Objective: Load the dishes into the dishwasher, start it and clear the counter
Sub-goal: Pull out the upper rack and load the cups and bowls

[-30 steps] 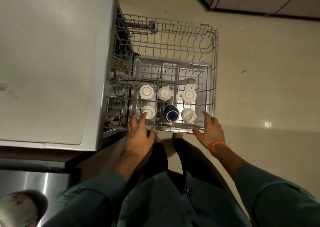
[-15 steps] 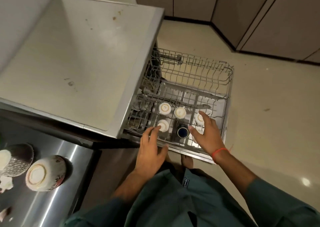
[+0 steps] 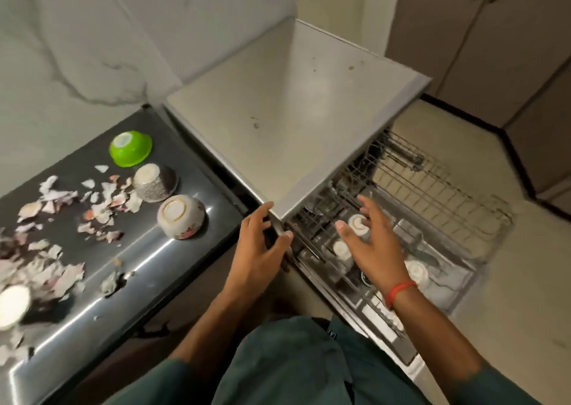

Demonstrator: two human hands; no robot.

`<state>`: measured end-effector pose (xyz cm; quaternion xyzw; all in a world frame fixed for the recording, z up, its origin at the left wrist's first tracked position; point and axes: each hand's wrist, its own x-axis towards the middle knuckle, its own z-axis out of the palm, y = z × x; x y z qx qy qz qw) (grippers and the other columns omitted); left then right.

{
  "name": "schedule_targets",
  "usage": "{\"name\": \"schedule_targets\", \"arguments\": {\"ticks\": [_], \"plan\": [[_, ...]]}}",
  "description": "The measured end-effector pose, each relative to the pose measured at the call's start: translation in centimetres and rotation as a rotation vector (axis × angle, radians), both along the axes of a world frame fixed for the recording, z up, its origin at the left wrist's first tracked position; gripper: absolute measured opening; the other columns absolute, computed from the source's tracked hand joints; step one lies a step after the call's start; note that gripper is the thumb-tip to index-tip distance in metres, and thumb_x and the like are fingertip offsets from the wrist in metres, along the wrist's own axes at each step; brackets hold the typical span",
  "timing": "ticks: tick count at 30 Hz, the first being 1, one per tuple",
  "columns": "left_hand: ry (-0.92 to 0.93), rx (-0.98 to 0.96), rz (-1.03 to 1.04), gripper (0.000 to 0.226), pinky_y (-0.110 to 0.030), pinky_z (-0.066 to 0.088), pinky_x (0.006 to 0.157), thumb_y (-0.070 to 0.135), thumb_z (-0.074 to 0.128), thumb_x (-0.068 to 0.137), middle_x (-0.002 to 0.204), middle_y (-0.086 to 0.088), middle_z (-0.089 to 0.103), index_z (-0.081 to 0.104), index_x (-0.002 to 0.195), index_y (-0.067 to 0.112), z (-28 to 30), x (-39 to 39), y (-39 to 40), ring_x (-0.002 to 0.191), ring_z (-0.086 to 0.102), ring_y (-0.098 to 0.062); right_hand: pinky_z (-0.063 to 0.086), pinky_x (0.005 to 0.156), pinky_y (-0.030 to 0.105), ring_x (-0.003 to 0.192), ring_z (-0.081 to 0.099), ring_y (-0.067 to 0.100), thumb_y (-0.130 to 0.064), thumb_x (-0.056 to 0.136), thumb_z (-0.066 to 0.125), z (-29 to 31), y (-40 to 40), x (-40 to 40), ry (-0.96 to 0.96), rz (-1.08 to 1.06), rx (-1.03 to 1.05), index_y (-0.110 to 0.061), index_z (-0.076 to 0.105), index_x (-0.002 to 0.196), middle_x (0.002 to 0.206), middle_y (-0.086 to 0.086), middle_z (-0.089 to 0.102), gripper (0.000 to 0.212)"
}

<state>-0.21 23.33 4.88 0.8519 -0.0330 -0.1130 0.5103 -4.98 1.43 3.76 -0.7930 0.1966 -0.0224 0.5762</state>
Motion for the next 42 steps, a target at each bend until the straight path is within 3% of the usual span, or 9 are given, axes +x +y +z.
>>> {"name": "schedule_targets", "arguments": {"ticks": [5,9,12,17,22,26,30,35,42], "plan": [[-0.051,-0.187,0.196,0.052,-0.036,0.055,0.099,0.038,0.07,0.086,0.131,0.006,0.057,0.052,0.134,0.045,1.9,0.6,5.4,0.114,0.064,-0.01,0.045,0.107,0.038,0.131,0.047,0.011,-0.047,0.09,0.067,2.8,3.9,3.0,-0.04,0.182,0.003,-0.043,0.039,0.146,0.146,-0.007,0.046,0.063],[-0.09,-0.231,0.339,0.047,-0.02,0.054,0.083,0.037,0.066,0.087,0.128,0.008,0.063,0.054,0.132,0.044,2.6,1.0,10.6,0.109,0.066,-0.002,0.047,0.102,0.031,0.124,0.052,0.005,-0.046,0.087,0.069,4.1,8.1,5.7,-0.052,0.29,0.036,-0.043,0.047,0.139,0.133,-0.014,0.054,0.056],[-0.126,-0.211,0.434,0.048,-0.02,0.053,0.084,0.034,0.066,0.09,0.126,0.01,0.064,0.054,0.136,0.038,2.7,1.4,15.4,0.108,0.067,-0.002,0.047,0.104,0.033,0.12,0.055,0.001,-0.042,0.087,0.071,4.8,11.9,7.6,-0.058,0.342,0.031,-0.042,0.051,0.136,0.127,-0.017,0.057,0.053],[-0.199,-0.08,0.631,0.044,-0.036,0.055,0.097,0.023,0.066,0.098,0.131,0.015,0.06,0.053,0.139,0.036,1.9,1.3,24.9,0.119,0.06,-0.002,0.045,0.105,0.033,0.119,0.056,0.002,-0.035,0.088,0.072,5.6,18.4,10.4,-0.033,0.488,0.011,-0.041,0.052,0.135,0.128,-0.014,0.059,0.051],[-0.265,0.17,0.856,0.047,-0.04,0.045,0.109,0.027,0.067,0.096,0.133,0.012,0.051,0.051,0.14,0.033,0.7,0.2,32.3,0.127,0.049,-0.007,0.045,0.107,0.035,0.115,0.058,-0.002,-0.03,0.088,0.073,6.2,23.9,13.3,-0.014,0.648,-0.033,-0.048,0.052,0.129,0.124,-0.017,0.06,0.049],[-0.319,0.317,1.019,0.047,-0.033,0.038,0.11,0.025,0.069,0.095,0.137,0.005,0.051,0.053,0.138,0.025,0.0,-1.2,35.9,0.128,0.043,-0.007,0.05,0.103,0.041,0.113,0.061,0.002,-0.028,0.088,0.074,6.5,28.0,15.4,-0.029,0.775,-0.076,-0.055,0.055,0.119,0.119,-0.018,0.062,0.046],[-0.205,0.384,1.066,0.061,-0.028,0.033,0.104,0.032,0.076,0.089,0.141,-0.002,0.049,0.049,0.143,0.024,-1.2,-2.1,38.3,0.128,0.043,-0.019,0.049,0.104,0.04,0.115,0.059,0.0,-0.035,0.085,0.076,7.0,31.6,16.3,-0.058,0.883,-0.127,-0.046,0.055,0.13,0.122,-0.02,0.061,0.051],[0.005,0.486,0.99,0.095,-0.042,0.03,0.117,0.044,0.082,0.079,0.154,-0.008,0.037,0.031,0.156,0.027,-2.7,-1.9,40.4,0.141,0.034,-0.029,0.045,0.101,0.027,0.115,0.057,-0.004,-0.039,0.083,0.074,7.0,34.4,16.1,-0.1,0.998,-0.153,-0.052,0.052,0.129,0.124,-0.022,0.06,0.053],[0.018,0.436,1.032,0.107,-0.044,0.045,0.103,0.05,0.085,0.072,0.14,-0.002,0.055,0.022,0.157,0.035,-3.7,-1.0,41.0,0.127,0.051,-0.028,0.044,0.098,0.024,0.116,0.055,-0.008,-0.054,0.077,0.069,6.4,34.7,15.2,-0.041,1.041,-0.163,-0.052,0.049,0.133,0.124,-0.023,0.058,0.059]]}}
